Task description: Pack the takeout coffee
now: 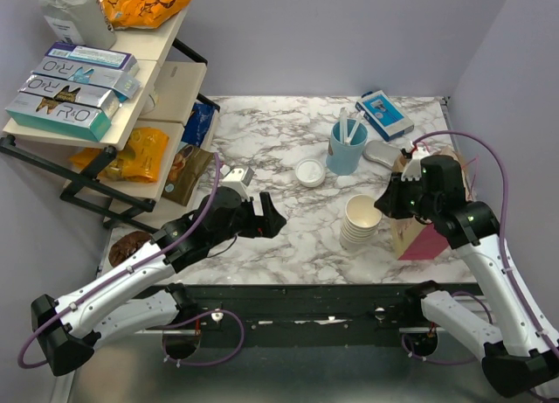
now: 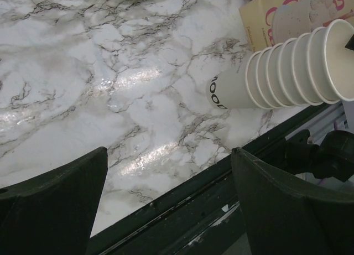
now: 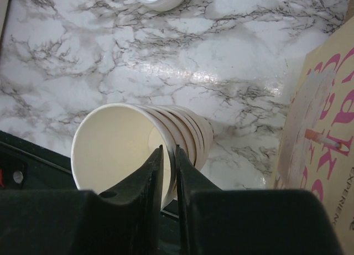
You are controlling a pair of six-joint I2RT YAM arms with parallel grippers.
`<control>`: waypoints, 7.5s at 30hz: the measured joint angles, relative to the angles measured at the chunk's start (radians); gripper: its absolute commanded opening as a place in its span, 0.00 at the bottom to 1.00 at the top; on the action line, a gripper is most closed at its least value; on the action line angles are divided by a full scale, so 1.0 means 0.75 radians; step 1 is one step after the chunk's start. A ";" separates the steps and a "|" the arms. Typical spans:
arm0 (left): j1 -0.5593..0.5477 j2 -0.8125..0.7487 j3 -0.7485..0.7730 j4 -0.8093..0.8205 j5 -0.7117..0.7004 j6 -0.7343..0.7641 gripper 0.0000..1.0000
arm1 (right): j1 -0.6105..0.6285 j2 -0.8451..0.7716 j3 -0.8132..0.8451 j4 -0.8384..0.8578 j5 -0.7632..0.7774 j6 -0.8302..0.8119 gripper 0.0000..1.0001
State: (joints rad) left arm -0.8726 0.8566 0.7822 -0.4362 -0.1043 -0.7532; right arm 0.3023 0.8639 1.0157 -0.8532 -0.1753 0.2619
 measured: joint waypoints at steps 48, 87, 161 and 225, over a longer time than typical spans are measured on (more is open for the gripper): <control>-0.062 0.458 0.249 0.460 0.289 -0.208 0.99 | 0.000 -0.135 0.404 0.056 0.072 0.183 0.01; -0.062 -0.411 0.028 -0.626 -0.528 -0.476 0.99 | 0.774 1.156 0.392 0.706 0.154 0.146 0.19; -0.062 -0.084 0.046 -0.328 -0.383 -0.227 0.99 | 0.397 1.537 0.865 0.151 0.796 0.330 0.38; -0.061 -0.065 0.056 -0.327 -0.397 -0.227 0.99 | 0.350 1.182 0.706 0.307 0.577 0.268 0.01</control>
State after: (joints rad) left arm -0.9184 0.8082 0.8246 -0.6811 -0.4023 -0.9234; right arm 0.5652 1.7504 1.5452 -0.6231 0.2573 0.4629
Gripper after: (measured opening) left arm 0.990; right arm 0.013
